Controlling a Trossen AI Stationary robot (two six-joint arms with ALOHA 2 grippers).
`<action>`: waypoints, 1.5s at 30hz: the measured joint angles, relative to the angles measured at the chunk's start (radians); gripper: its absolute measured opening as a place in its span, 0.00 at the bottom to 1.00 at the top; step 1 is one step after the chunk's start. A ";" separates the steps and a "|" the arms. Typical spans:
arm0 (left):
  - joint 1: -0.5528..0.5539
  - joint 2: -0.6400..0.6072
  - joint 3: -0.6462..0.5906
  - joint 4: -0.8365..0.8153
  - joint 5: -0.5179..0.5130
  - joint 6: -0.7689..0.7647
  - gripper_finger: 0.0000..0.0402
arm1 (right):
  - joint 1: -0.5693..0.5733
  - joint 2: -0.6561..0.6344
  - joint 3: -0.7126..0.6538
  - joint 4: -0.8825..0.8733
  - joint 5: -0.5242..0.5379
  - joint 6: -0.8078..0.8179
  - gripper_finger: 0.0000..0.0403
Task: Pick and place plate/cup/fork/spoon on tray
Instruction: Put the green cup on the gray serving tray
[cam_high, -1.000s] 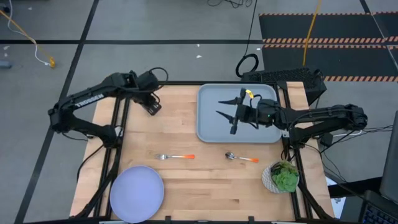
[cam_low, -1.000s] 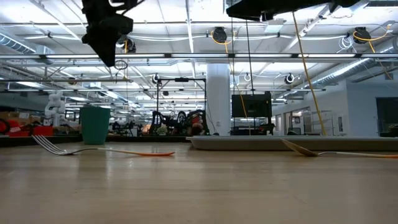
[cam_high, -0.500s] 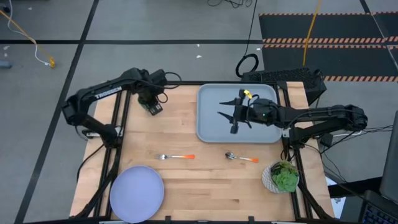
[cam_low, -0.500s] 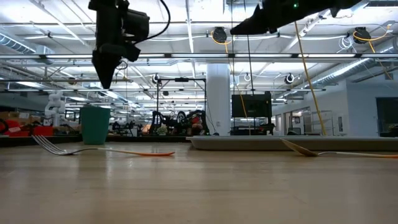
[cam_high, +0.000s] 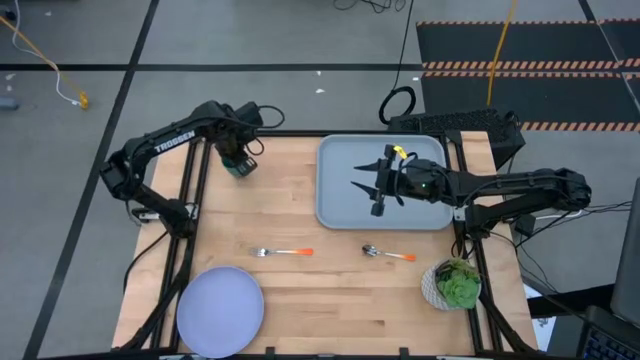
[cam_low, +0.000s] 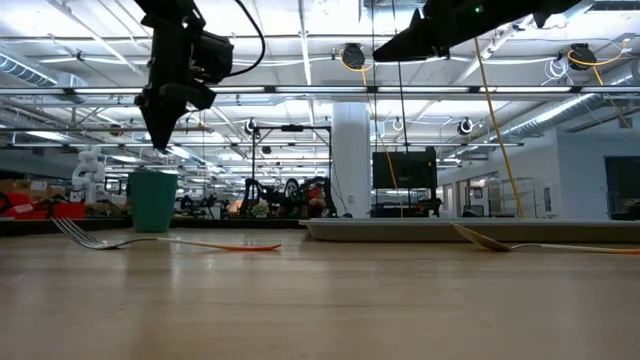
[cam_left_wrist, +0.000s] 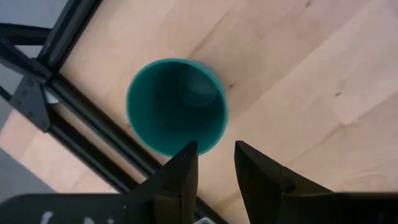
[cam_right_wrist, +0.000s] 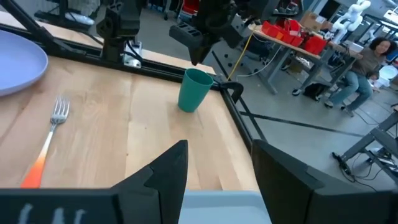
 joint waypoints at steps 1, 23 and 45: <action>-0.001 0.000 0.000 0.005 0.003 0.000 0.27 | 0.000 0.000 0.000 -0.004 0.000 0.001 0.43; -0.014 0.000 -0.175 0.200 0.002 0.062 0.27 | 0.000 0.000 0.000 -0.047 0.000 -0.003 0.42; 0.002 0.016 -0.210 0.240 -0.025 0.092 0.19 | 0.000 0.000 0.000 -0.063 0.001 -0.009 0.42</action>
